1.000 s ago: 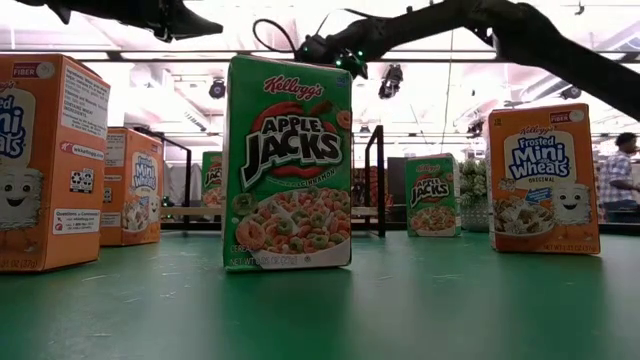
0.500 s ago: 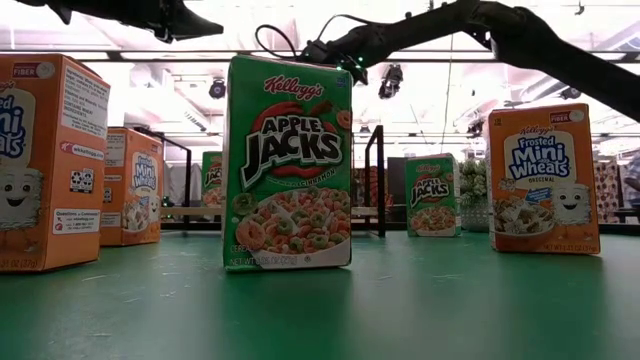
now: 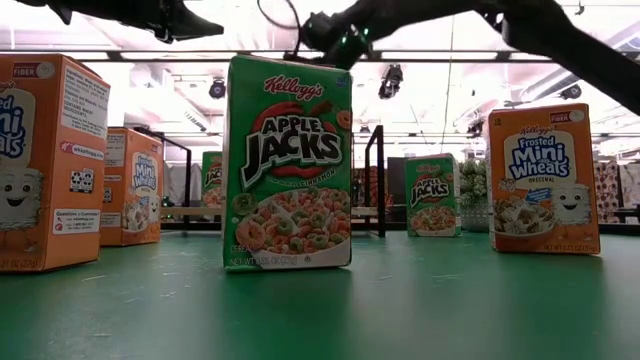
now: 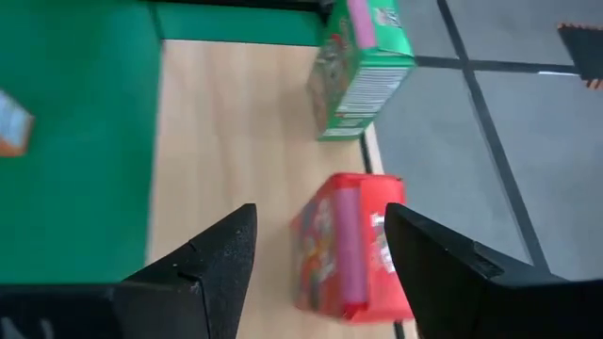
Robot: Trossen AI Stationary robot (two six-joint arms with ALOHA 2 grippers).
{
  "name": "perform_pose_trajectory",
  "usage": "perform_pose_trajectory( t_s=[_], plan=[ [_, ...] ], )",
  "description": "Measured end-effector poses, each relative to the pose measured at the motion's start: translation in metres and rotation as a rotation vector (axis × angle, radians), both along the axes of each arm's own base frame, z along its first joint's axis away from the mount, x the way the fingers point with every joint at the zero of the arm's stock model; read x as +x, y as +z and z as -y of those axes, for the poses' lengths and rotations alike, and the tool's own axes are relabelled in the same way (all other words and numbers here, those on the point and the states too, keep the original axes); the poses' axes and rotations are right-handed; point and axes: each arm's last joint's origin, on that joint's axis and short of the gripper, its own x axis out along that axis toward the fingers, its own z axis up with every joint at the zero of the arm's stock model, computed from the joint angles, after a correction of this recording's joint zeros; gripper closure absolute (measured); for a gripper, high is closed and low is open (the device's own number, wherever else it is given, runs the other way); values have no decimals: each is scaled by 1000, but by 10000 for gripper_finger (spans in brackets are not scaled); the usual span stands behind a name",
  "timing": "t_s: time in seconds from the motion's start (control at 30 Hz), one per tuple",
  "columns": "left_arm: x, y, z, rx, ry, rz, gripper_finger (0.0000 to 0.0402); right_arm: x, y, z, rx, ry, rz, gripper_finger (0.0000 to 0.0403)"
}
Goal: Stack cereal on shelf
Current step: Put the top red cereal box on the shelf
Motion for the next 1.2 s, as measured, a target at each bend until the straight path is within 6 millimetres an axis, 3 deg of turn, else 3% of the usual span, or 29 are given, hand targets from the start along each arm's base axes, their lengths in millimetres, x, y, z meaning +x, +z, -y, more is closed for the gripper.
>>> perform_pose_trajectory(
  t_s=[0.13,0.27,0.57,0.8,1.2],
  plan=[
    [0,0,0,0,0,0,400,-5,7,-14,26,16,-42,193],
    [1,-1,0,-2,0,-4,400,-12,1,-20,86,12,-133,223],
    [1,-2,0,-3,0,-14,400,-12,-45,-3,109,-71,-304,315],
    [1,-2,0,-4,0,-15,400,-10,-52,19,1,-144,-240,365],
    [1,-2,0,-4,-1,-15,400,-2,-53,21,-29,-119,-154,385]
  ],
)
